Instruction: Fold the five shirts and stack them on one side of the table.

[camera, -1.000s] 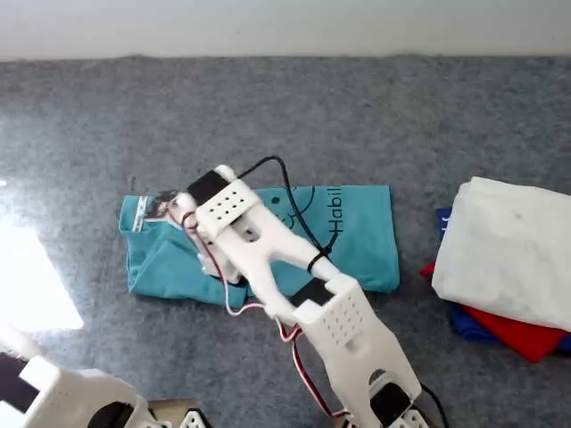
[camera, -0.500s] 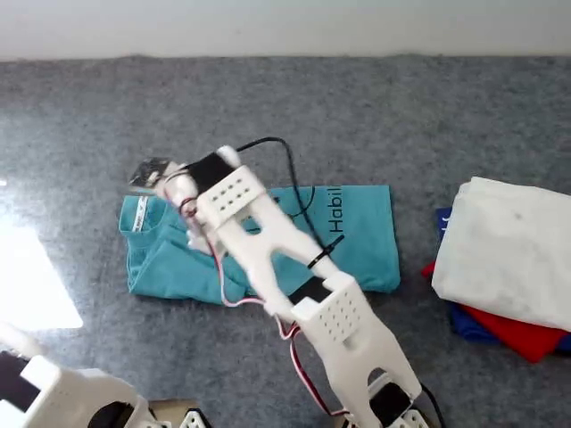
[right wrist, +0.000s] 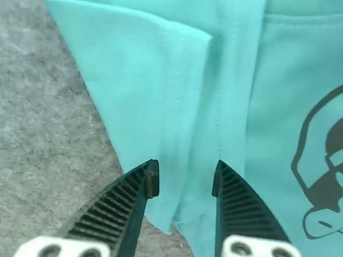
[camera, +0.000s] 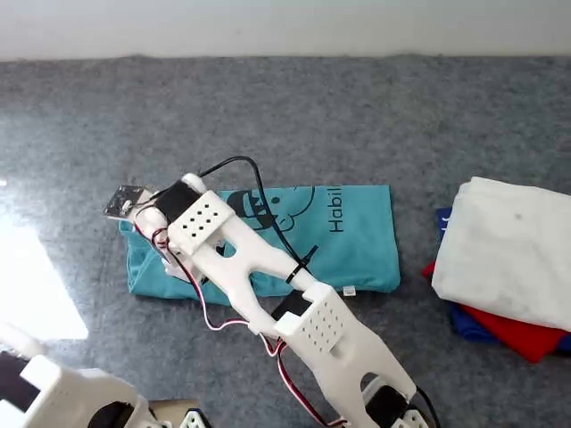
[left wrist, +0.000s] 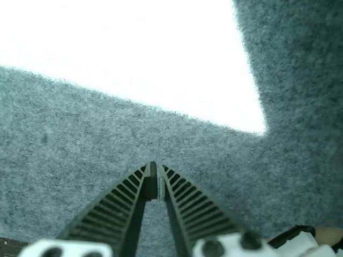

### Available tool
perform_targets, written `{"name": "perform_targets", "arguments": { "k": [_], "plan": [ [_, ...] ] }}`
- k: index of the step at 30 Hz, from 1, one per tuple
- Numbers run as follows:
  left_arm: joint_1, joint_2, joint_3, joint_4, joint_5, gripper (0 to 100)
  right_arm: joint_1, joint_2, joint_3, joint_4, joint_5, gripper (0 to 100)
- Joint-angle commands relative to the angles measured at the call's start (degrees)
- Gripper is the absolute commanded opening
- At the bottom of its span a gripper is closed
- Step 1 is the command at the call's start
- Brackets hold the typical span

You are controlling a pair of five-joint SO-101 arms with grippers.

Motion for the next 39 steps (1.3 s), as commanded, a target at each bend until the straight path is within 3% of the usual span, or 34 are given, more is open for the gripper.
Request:
{"name": "perform_targets", "arguments": {
  "k": [1, 12, 15, 26, 36, 39],
  "plan": [
    [0.44, -1.76, -0.31, -0.26, 0.26, 1, -0.75, 0.13, -1.93, 2.07, -0.79, 16.3],
    [0.44, -1.76, -0.31, -0.35, 0.26, 1, -3.21, 1.36, -1.93, 1.36, -0.62, 6.7],
    [0.35, -1.76, -0.31, -0.35, 0.26, 1, -2.95, 1.36, -1.93, 1.27, 2.81, 0.7],
    [0.26, -1.76, -0.31, -0.44, 0.26, 1, 2.95, 1.54, -7.56, 0.04, 11.96, 0.9],
    [0.44, -1.67, -0.31, -0.44, 0.26, 1, 3.56, 5.58, -8.0, -4.26, 14.95, 1.0],
    [0.44, -1.67, -0.31, -0.44, 0.26, 1, 3.56, 5.76, -8.0, -4.18, 14.95, 8.0]
  ]
}}
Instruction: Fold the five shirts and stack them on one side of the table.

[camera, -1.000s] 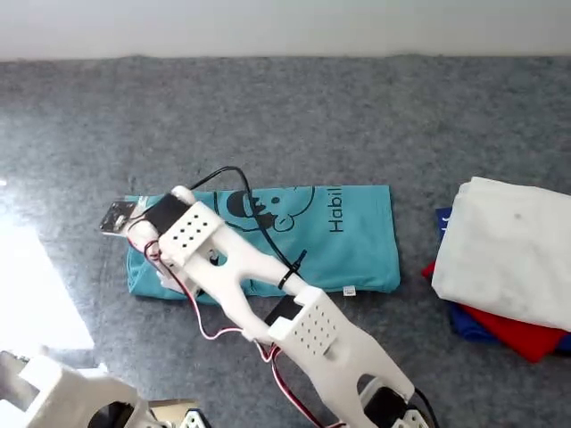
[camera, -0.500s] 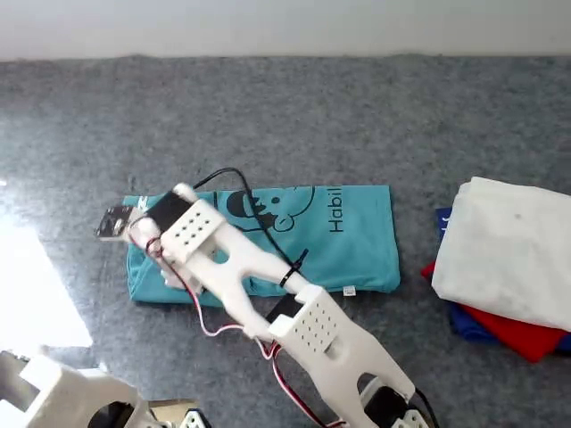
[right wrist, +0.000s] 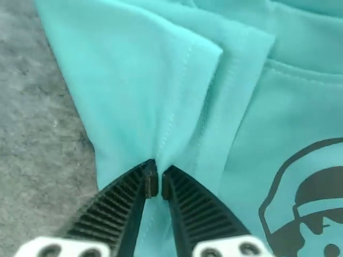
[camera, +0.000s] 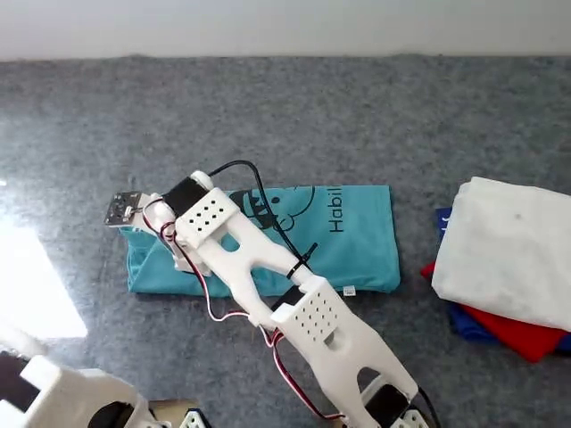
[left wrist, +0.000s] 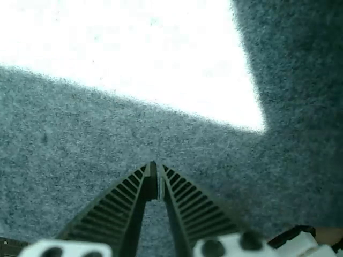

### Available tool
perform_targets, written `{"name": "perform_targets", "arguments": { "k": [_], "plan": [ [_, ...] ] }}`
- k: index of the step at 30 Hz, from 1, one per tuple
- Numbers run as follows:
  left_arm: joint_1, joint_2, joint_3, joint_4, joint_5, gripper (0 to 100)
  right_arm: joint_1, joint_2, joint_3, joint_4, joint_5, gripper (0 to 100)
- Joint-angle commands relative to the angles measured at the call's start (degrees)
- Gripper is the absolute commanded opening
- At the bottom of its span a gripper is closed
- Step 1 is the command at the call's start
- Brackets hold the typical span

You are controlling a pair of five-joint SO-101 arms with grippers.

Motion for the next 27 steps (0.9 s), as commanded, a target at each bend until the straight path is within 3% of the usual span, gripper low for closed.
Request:
{"name": "perform_targets", "arguments": {
  "k": [1, 4, 9, 19, 27],
  "plan": [
    [0.44, -1.67, -0.31, -0.44, 0.26, 1, 1.1, -1.36, -1.93, -0.57, 0.62, 12.6],
    [0.26, -1.67, -0.31, -0.44, 0.26, 1, 2.24, -2.77, -1.93, -0.92, -0.44, 22.1],
    [0.35, -1.67, -0.31, -0.44, 0.26, 1, 4.7, -5.41, -1.93, -1.19, -1.76, 20.6],
    [0.53, -1.67, -0.22, -0.44, 0.26, 1, 0.22, -11.47, -1.85, 4.35, -1.85, 6.7],
    [0.53, -1.67, -0.22, -0.44, 0.26, 1, -4.7, -11.38, -1.32, 5.85, -1.93, 0.9]
  ]
}}
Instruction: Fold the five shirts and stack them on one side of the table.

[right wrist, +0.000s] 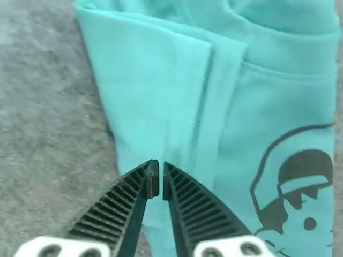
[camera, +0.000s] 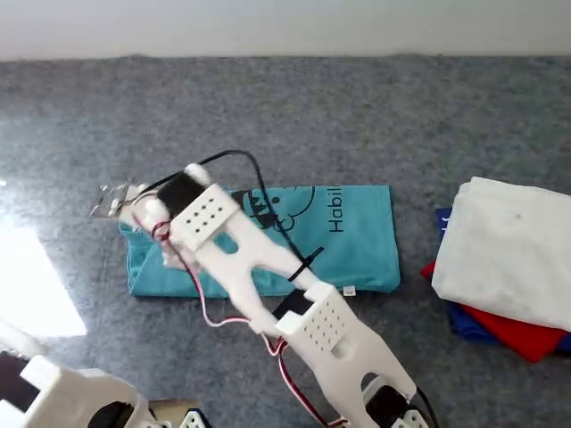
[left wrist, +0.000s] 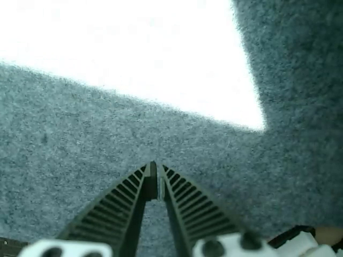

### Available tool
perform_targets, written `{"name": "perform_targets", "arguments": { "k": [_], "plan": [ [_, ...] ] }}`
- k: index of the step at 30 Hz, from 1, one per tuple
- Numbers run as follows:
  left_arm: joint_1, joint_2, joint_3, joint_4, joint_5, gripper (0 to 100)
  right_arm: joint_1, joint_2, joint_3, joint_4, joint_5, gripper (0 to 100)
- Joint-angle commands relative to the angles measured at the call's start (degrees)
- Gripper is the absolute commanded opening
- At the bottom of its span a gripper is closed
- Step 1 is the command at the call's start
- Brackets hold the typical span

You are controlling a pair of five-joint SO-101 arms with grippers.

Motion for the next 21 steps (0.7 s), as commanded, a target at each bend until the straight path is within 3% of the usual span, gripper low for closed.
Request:
{"name": "perform_targets", "arguments": {
  "k": [1, 15, 21],
  "plan": [
    [0.53, -1.67, -0.22, -0.44, 0.26, 1, -2.15, -3.65, -0.62, 2.33, -0.62, 0.9],
    [0.53, -1.67, -0.22, -0.44, 0.26, 1, 5.41, 5.93, 4.13, -1.63, -0.18, 0.9],
    [0.53, -1.67, -0.22, -0.44, 0.26, 1, 4.79, 6.37, -2.2, 0.4, -0.44, 0.9]
  ]
}}
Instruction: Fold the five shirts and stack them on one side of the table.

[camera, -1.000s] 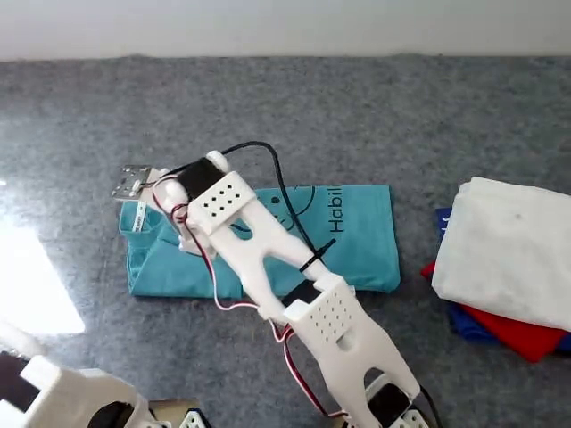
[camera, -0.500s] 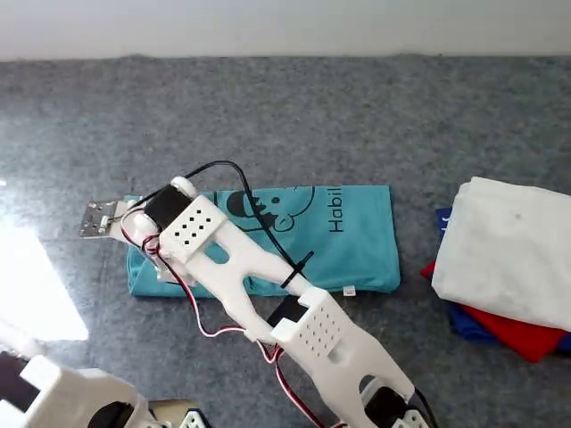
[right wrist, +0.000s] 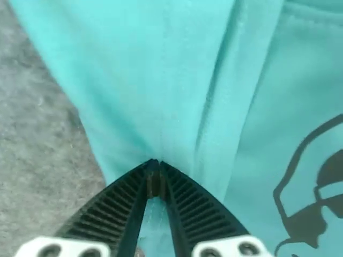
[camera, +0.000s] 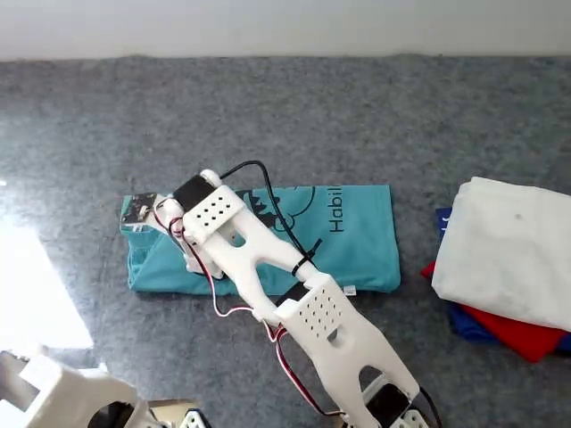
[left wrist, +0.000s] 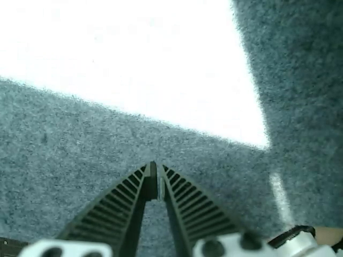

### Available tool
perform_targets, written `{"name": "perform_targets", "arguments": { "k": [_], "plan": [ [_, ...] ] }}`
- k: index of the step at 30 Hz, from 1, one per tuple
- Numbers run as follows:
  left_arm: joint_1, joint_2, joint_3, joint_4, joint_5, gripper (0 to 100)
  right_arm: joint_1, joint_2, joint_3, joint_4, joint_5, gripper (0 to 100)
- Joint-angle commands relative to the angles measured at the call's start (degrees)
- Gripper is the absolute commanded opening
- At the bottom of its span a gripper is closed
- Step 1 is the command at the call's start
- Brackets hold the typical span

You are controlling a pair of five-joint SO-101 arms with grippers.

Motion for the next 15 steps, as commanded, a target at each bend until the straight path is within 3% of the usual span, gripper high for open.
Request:
{"name": "perform_targets", "arguments": {
  "k": [1, 8, 15],
  "plan": [
    [0.53, -1.67, -0.22, -0.44, 0.26, 1, -0.4, -0.84, -7.38, 3.3, -0.53, 0.9],
    [0.0, -1.76, -0.31, -0.18, 0.26, 1, -0.4, -3.65, -11.43, 3.91, -7.56, 1.0],
    [-0.09, -4.22, -1.54, 0.0, 0.26, 1, 3.03, -17.54, 2.73, 4.0, -8.62, 1.1]
  ]
}}
